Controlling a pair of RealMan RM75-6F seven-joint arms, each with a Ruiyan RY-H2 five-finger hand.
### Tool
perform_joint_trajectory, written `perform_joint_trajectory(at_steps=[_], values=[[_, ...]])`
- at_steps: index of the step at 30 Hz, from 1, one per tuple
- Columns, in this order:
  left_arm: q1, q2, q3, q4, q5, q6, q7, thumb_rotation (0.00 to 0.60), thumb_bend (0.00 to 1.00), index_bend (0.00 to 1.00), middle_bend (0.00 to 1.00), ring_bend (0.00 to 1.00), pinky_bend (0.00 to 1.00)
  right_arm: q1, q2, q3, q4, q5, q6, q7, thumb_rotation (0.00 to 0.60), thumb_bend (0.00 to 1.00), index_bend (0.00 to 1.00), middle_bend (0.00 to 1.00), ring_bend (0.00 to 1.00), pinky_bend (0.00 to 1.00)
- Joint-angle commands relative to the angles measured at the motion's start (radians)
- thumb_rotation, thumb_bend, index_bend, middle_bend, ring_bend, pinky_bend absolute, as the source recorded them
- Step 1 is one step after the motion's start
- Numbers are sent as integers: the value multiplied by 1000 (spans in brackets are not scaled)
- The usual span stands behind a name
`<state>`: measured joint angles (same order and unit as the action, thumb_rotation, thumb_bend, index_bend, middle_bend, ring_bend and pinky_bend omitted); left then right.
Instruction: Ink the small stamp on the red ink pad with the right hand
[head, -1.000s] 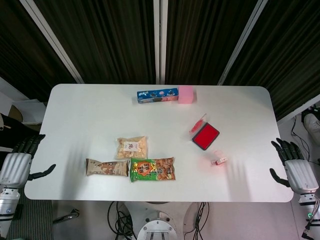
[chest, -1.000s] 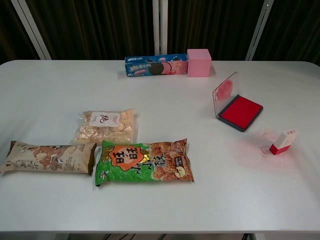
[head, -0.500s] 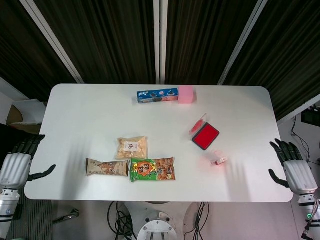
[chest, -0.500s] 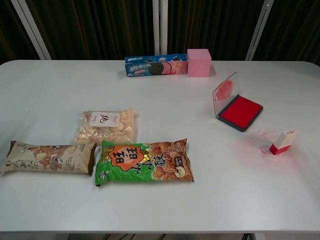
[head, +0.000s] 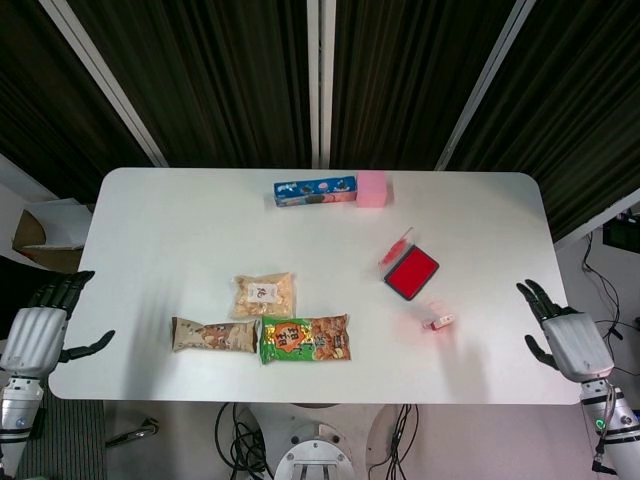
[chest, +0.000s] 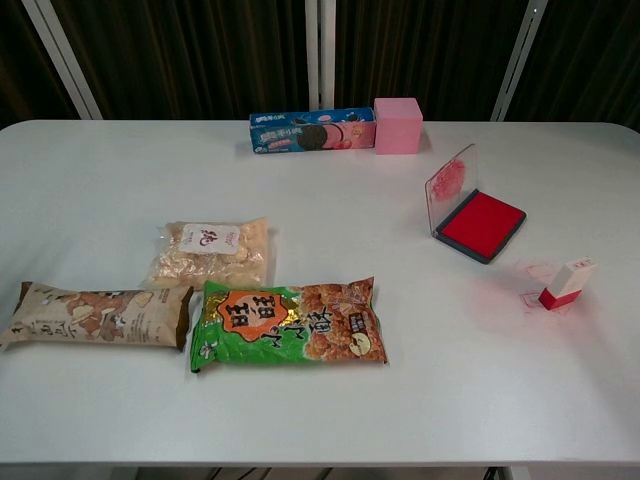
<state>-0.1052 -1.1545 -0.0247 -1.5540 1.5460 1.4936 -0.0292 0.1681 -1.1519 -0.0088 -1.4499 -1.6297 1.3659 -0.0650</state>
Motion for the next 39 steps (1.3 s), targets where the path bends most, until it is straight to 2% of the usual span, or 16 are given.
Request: perform_joint_trajectory(at_steps=[1,7,14,25,33,39], values=[[0,-3,3,2,1,-2,-2,410,170,110,131,118,205,47,-48,-1,-15,-22,-65,-131,600,263,55,156,724,909],[5,-2,6,7,-3,-1,-7,411,169,110,132,118,205,116,-119,9,-18,-4,-180,-246,600,241,122,174,759,909],[8,2,7,10,-6,-2,-14,409,169,110,132,118,206,153,-204,21,16,29,-229,-295,600,235,180,217,788,909],[5,1,6,20,-7,-8,-23,412,169,110,132,118,205,170,-314,26,119,78,-244,-268,600,234,257,273,812,909],[8,-2,7,30,-11,-7,-31,412,170,110,132,118,205,182,-346,15,155,78,-247,-243,600,236,309,294,814,909],[9,-6,8,37,-9,-6,-33,411,169,110,132,118,205,176,-386,16,194,88,-226,-223,600,240,390,359,841,929]])
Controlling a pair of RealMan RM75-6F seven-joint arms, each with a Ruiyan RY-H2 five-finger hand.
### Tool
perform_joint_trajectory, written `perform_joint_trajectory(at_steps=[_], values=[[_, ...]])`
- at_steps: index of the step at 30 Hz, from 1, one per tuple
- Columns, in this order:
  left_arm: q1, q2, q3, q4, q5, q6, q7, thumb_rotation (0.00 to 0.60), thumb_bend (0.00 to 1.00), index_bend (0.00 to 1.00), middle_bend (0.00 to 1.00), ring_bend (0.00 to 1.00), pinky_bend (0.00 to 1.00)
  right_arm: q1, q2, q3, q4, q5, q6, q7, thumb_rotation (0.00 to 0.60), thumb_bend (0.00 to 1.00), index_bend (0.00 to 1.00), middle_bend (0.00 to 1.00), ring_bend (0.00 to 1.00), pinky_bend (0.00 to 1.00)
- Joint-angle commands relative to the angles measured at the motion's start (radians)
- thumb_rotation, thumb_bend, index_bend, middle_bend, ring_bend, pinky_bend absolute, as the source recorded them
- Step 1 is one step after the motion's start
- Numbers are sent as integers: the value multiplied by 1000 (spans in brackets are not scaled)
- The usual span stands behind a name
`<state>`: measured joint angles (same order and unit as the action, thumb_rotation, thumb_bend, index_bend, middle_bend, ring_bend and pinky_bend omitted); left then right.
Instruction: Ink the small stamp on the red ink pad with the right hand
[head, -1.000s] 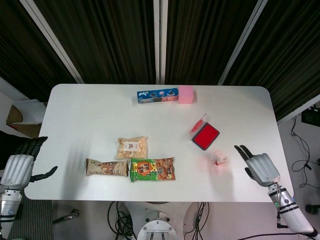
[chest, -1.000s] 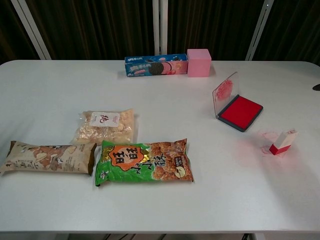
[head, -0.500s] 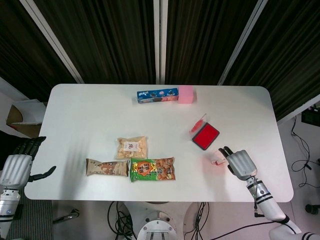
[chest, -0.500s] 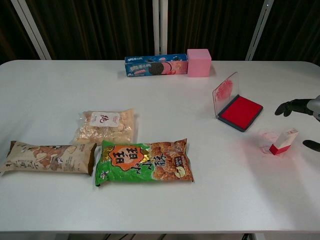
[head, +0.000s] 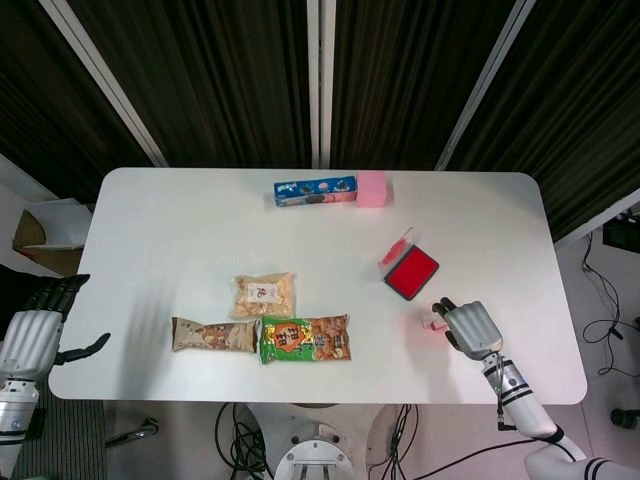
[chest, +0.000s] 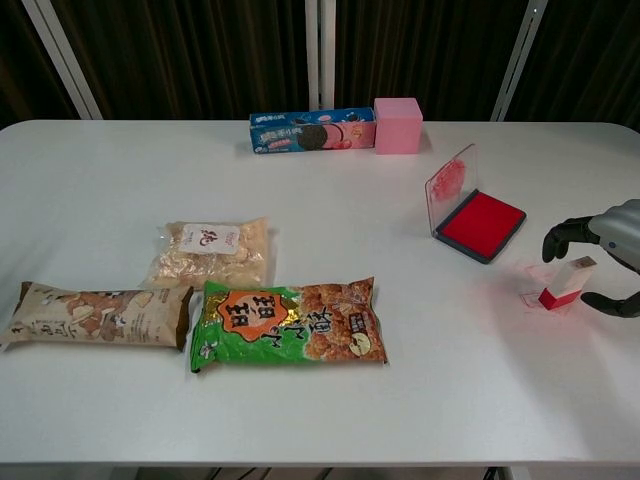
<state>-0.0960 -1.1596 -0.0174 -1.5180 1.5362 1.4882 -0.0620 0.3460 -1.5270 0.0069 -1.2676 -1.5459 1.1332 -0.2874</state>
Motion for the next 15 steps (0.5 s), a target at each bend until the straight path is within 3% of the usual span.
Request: perform_joint_trajectory(at_steps=[1,15], values=[[-1,0,1,1,2,-1,0,411,169,110,132,118,205,-3,-18,0,18,7,9,-1,600,240,393,362,841,930],[0,-1,0,5,0,0,-5,412,169,110,131,118,205,-9,-62,3,55,25,39,-9,600,256,450,407,841,930]])
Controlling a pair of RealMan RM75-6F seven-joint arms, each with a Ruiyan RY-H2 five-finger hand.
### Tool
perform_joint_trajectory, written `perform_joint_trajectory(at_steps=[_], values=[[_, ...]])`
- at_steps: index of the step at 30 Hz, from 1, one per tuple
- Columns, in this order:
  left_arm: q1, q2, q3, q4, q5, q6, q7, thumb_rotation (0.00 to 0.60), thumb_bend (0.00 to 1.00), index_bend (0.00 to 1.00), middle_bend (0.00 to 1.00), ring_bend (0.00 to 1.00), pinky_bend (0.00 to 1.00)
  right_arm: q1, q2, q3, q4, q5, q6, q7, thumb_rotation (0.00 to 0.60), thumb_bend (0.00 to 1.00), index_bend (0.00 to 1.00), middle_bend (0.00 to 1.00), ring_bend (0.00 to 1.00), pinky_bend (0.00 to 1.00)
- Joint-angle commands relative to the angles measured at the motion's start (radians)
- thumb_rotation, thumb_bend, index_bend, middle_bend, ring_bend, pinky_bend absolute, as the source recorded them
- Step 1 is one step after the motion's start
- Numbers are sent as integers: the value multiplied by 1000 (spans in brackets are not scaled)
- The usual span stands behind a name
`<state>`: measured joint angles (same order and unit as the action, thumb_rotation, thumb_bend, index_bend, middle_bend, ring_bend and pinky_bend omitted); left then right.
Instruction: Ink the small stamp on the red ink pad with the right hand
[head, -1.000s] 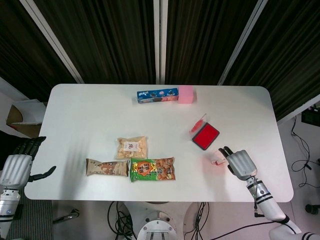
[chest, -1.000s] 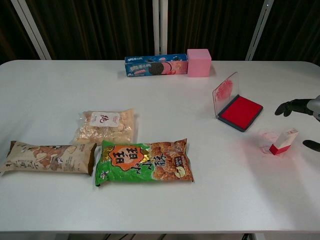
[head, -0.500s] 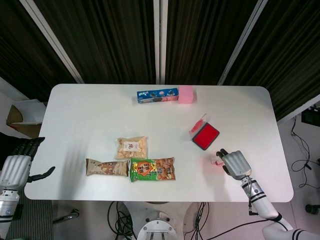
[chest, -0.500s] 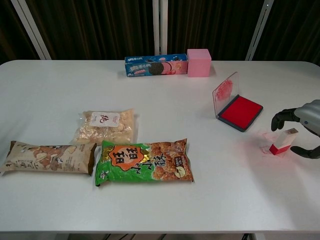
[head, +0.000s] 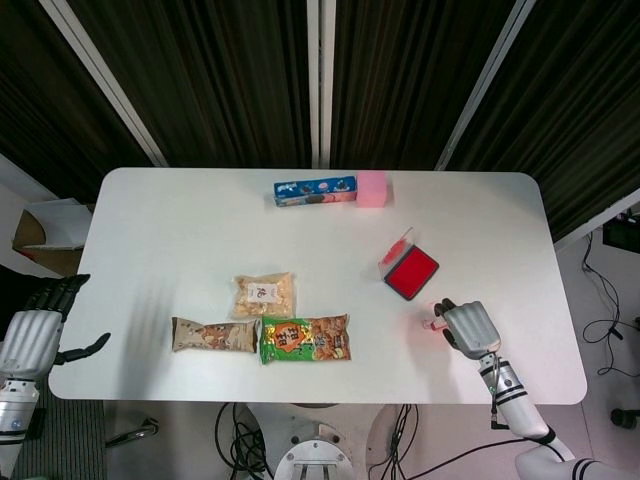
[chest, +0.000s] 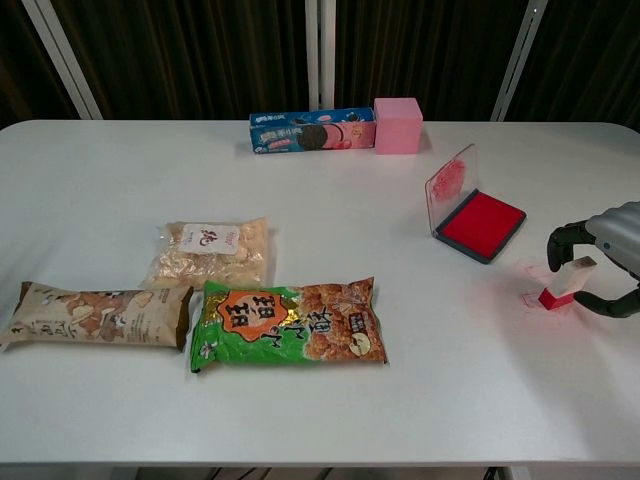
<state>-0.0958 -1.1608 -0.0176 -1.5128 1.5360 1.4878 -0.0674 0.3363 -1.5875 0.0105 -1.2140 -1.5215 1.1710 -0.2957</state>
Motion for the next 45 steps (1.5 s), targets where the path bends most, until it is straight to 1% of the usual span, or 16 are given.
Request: perform_joint_trajectory(at_steps=[1,20,25,28,31,33,36,38,41,43,45], values=[[0,0,0,0,0,0,0,409,169,110,131,118,205,1,-3,-1,3,0,1,-1,600,260,455,410,841,930],[1,7,-2,0,-2,1,-6,409,169,110,132,118,205,5,-31,7,27,12,22,-22,600,295,586,521,841,930],[1,7,-3,0,-1,3,-7,413,169,110,132,118,205,6,-24,12,21,13,33,-17,600,297,599,531,841,930],[1,8,-2,0,-1,0,-8,412,169,110,131,118,205,13,-5,27,-1,10,47,-11,600,298,600,533,841,930],[0,9,-3,0,-2,0,-9,414,169,110,132,118,205,38,38,67,-51,23,45,-11,600,300,601,534,841,930],[-1,10,-3,0,-1,0,-10,412,169,110,132,118,205,59,66,91,-86,42,18,-13,600,303,603,535,841,930],[-2,9,-4,0,-3,-3,-9,408,169,110,132,118,205,109,109,131,-138,87,-59,-36,600,308,605,537,841,930],[-3,8,-4,0,-3,-4,-8,411,169,110,132,118,205,152,129,158,-157,132,-131,-65,600,314,608,539,841,930],[-3,8,-4,-1,-5,-6,-5,413,170,110,132,118,205,217,140,186,-152,207,-246,-105,600,318,610,540,841,930],[-3,8,-4,-1,-8,-9,-4,414,169,110,132,118,205,255,136,194,-132,248,-308,-130,600,319,610,539,841,930],[-3,8,-4,1,-10,-11,-4,411,169,110,132,118,205,280,125,194,-111,272,-342,-149,600,319,610,539,841,930]])
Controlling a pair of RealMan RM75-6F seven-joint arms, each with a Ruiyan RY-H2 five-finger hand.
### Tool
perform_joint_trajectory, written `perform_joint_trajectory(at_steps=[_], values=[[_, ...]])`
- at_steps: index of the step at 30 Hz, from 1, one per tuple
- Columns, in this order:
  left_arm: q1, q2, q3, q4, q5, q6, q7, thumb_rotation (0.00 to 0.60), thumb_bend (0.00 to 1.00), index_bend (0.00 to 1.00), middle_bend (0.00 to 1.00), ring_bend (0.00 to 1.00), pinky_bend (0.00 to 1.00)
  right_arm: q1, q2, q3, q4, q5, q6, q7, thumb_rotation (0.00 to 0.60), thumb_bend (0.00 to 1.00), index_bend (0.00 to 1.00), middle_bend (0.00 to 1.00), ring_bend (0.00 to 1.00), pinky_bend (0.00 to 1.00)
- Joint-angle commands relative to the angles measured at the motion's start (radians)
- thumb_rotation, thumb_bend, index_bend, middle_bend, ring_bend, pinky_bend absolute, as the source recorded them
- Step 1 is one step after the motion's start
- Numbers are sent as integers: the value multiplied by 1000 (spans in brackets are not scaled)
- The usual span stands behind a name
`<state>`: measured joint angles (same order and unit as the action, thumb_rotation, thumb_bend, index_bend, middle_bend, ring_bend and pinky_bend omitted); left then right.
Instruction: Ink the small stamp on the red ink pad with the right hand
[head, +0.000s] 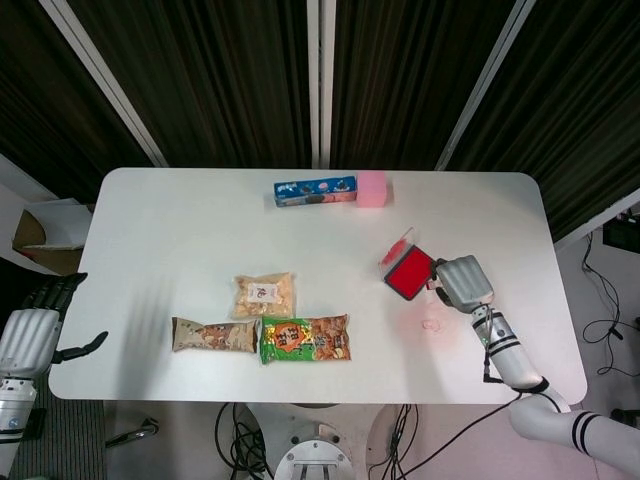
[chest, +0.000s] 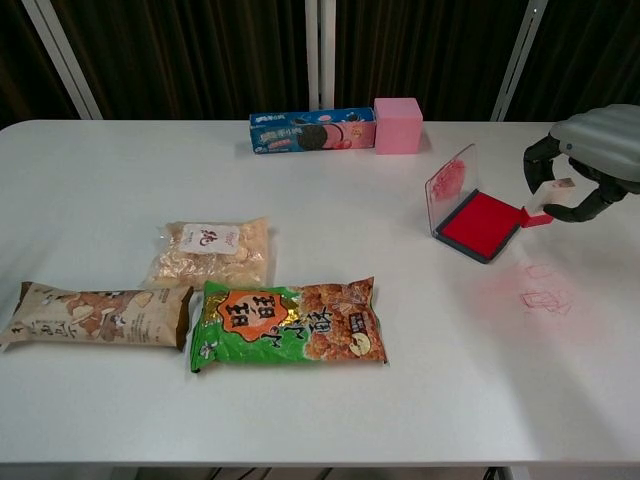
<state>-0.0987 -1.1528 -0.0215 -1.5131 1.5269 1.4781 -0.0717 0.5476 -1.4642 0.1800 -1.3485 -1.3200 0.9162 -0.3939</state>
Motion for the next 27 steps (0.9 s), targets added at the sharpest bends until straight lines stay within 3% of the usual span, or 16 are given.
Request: perform_joint_trajectory(at_steps=[1,15,27], values=[[0,-1,0,2,-4,-3,0,411,169,110,132,118,205,80,-7,24,34,82,-98,-58,600,319,610,539,841,930],[-4,-3,-2,15,-13,-15,-15,412,169,110,132,118,205,134,-130,3,170,122,-99,-24,600,319,620,546,841,930],[1,-3,-2,26,-19,-14,-28,414,170,110,131,118,205,169,-173,-17,237,159,-137,-35,600,320,623,550,843,930]])
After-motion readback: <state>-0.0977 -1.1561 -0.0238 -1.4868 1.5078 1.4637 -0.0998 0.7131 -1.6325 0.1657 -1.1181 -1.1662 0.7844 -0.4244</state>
